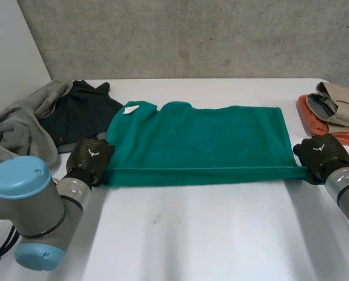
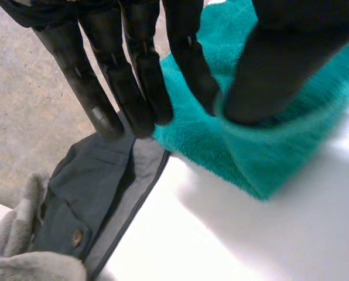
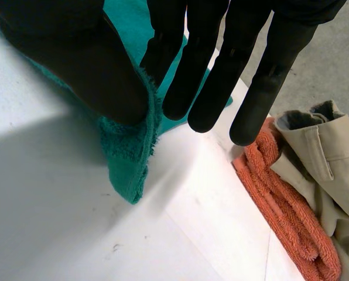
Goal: Fold the laundry.
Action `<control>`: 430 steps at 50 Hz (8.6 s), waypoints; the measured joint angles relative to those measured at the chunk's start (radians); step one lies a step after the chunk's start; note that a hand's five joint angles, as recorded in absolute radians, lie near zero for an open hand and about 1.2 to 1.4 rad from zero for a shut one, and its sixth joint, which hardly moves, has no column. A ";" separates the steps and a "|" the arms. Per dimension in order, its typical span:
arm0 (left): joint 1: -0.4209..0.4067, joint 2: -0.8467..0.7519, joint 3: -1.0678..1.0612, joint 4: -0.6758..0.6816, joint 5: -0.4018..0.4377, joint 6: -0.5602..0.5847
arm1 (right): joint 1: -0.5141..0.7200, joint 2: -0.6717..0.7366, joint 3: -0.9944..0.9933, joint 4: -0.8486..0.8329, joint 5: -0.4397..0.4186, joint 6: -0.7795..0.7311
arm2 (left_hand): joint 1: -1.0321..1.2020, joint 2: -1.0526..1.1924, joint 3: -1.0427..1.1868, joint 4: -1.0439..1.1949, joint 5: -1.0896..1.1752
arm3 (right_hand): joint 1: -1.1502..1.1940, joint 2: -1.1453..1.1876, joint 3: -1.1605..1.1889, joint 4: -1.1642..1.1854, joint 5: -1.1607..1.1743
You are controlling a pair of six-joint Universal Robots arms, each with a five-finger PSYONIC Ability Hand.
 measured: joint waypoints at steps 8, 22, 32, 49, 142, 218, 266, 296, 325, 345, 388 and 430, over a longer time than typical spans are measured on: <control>-0.004 0.150 -0.076 -0.040 0.003 0.081 | -0.001 -0.056 -0.006 0.074 0.002 -0.040 | 0.060 0.146 0.143 0.146 0.102 | 0.000 0.000 0.000 0.000 0.000; -0.076 0.722 -0.079 -0.404 0.009 0.060 | -0.061 -0.470 -0.132 0.571 -0.006 -0.355 | 0.060 0.148 0.147 0.147 0.102 | 0.000 0.000 0.000 0.000 0.000; -0.083 0.597 -0.066 -0.474 0.007 0.066 | -0.108 -0.452 -0.164 0.638 -0.008 -0.433 | 0.060 0.148 0.147 0.150 0.102 | 0.000 0.000 0.000 0.000 0.000; -0.062 0.023 0.181 -0.210 0.004 0.123 | -0.054 0.065 -0.278 0.305 0.140 -0.418 | 0.060 0.148 0.147 0.151 0.102 | 0.000 0.000 0.000 0.000 0.000; -0.181 0.268 0.012 -0.040 -0.060 -0.169 | 0.131 -0.040 -0.159 -0.140 -0.062 -0.319 | -0.911 -0.844 -0.835 -0.848 -0.814 | -0.015 -0.005 -0.001 0.000 -0.015; -0.262 0.256 0.138 -0.075 -0.061 -0.330 | 0.511 0.021 -0.121 -0.101 -0.149 0.283 | -0.911 -0.844 -0.835 -0.848 -0.814 | -0.893 -0.966 -0.981 -0.982 -0.954; -0.480 -0.175 0.651 -0.602 -0.287 -0.348 | 0.309 0.198 -0.358 0.277 -0.077 0.273 | -0.912 -0.844 -0.835 -0.848 -0.815 | -0.893 -0.967 -0.982 -0.983 -0.955; -0.321 0.075 0.514 -0.592 0.142 -0.483 | 0.471 0.135 0.110 -0.354 -0.073 0.148 | -0.912 -0.844 -0.835 -0.848 -0.815 | -0.824 -0.868 -0.875 -0.880 -0.852; -0.301 0.079 0.509 -0.583 0.137 -0.483 | 0.444 0.253 -0.165 -0.370 -0.068 0.159 | -0.912 -0.844 -0.835 -0.848 -0.815 | -0.080 -0.026 -0.040 -0.005 -0.068; -0.339 0.136 0.565 -0.566 0.145 -0.485 | -0.030 0.228 -0.733 -0.444 -0.189 0.583 | -0.912 -0.844 -0.835 -0.848 -0.815 | -0.080 -0.026 -0.029 0.000 -0.057; -0.415 0.145 0.492 -0.507 0.178 -0.487 | -0.497 0.485 -0.731 -0.334 -0.530 0.626 | -0.912 -0.844 -0.835 -0.847 -0.815 | -0.904 -0.969 -0.981 -0.986 -0.954; 0.088 0.263 0.465 -0.344 0.174 -0.523 | -0.026 -0.241 0.012 -0.358 -0.390 0.346 | -0.912 -0.844 -0.835 -0.847 -0.815 | -0.904 -0.969 -0.982 -0.986 -0.954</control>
